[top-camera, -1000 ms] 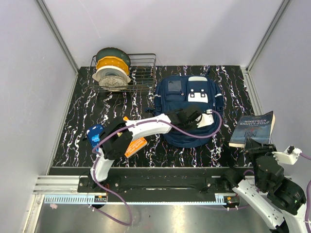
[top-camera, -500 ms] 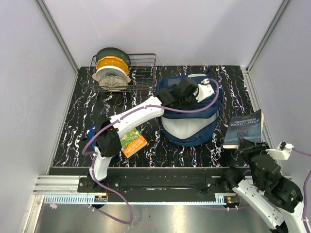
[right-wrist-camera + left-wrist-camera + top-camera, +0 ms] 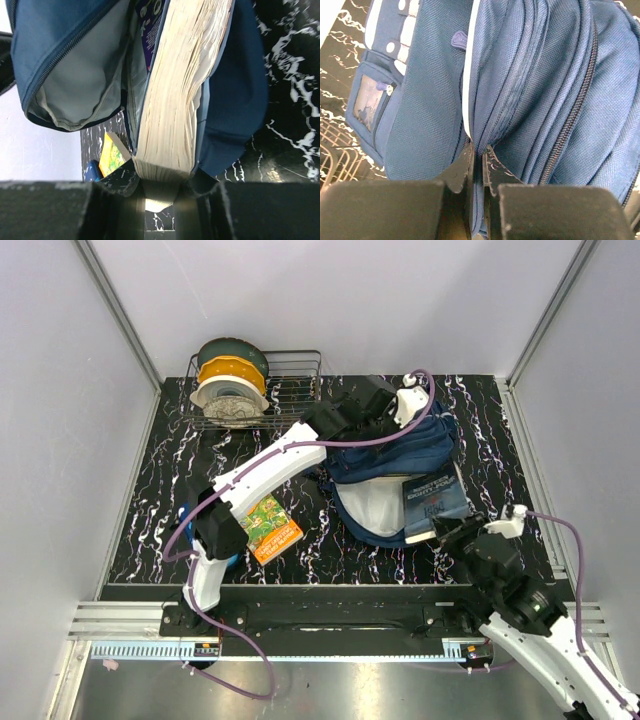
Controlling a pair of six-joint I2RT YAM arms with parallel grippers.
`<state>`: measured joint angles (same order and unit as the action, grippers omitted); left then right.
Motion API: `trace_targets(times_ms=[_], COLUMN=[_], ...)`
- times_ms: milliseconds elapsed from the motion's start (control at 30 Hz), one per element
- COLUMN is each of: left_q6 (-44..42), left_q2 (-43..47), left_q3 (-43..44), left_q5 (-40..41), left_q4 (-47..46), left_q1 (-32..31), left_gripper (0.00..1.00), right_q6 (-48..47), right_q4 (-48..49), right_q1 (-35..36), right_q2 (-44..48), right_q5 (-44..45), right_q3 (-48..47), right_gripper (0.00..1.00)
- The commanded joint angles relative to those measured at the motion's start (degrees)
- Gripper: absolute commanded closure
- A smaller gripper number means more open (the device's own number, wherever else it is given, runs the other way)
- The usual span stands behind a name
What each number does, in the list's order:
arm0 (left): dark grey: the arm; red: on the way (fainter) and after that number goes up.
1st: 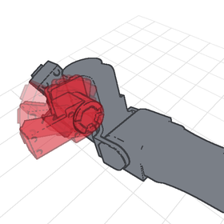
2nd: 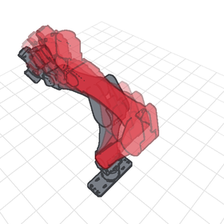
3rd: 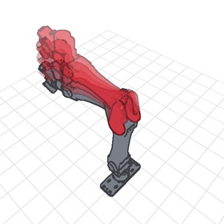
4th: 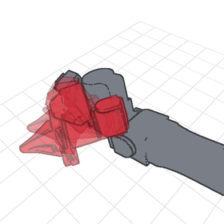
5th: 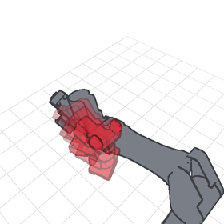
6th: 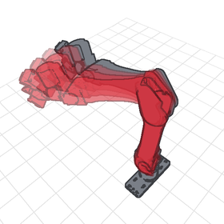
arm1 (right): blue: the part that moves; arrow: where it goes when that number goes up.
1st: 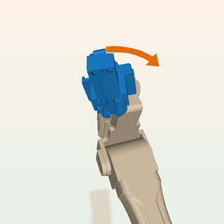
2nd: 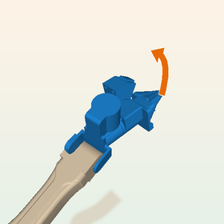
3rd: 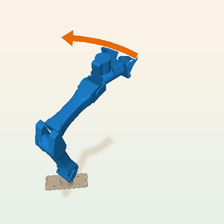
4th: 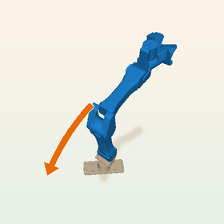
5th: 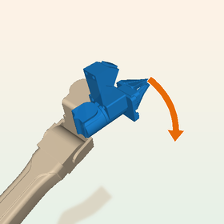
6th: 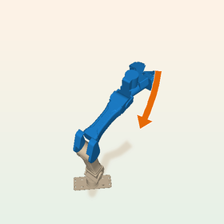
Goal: Pack the student bag
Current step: Place the book in the student bag.
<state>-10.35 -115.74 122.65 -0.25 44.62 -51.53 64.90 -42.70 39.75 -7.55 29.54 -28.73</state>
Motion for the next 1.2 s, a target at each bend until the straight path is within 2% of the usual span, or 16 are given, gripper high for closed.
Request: trace_targets(times_ms=[0,267,400,500,700,833,967,1100,1167], left_q6=[4.5,6.0,6.6,7.1,6.7,6.7,6.6,6.7,6.8], left_q2=[4.6,5.4,6.6,7.7,9.2,9.8,10.4,11.1,11.5], left_q3=[3.6,3.7,4.1,4.4,4.2,3.5,2.5,1.6,1.4], left_q5=[-3.9,-7.0,-7.6,-7.8,-7.7,-7.6,-7.3,-7.0,-7.1], left_q4=[-5.9,-6.1,-7.1,-8.2,-8.8,-8.9,-9.9,-10.5,-11.0], left_q1=[-0.4,-0.5,-0.4,-0.4,-0.5,-0.4,-0.4,-0.4,-0.3], left_gripper=[1.0,1.0,1.0,1.0,1.0,1.0,1.0,1.0,1.0], right_q6=[1.2,-0.9,1.5,3.8,4.1,4.8,10.7,9.5,12.2], right_q4=[21.3,33.1,39.5,42.2,53.8,64.6,73.2,74.4,74.9], right_q1=[0.1,0.1,0.1,0.1,0.1,-0.4,-0.5,-1.2,-2.0], right_q2=[-0.9,-5.1,-8.0,-10.5,-17.1,-26.4,-36.5,-46.0,-51.4], right_q5=[-4.7,-7.6,-9.3,-8.4,-5.5,-4.4,-2.0,0.0,0.3], right_q3=[2.0,5.8,8.5,10.3,12.6,14.3,14.7,9.1,6.8], right_gripper=[1.0,1.0,1.0,1.0,1.0,1.0,1.0,1.0,1.0])
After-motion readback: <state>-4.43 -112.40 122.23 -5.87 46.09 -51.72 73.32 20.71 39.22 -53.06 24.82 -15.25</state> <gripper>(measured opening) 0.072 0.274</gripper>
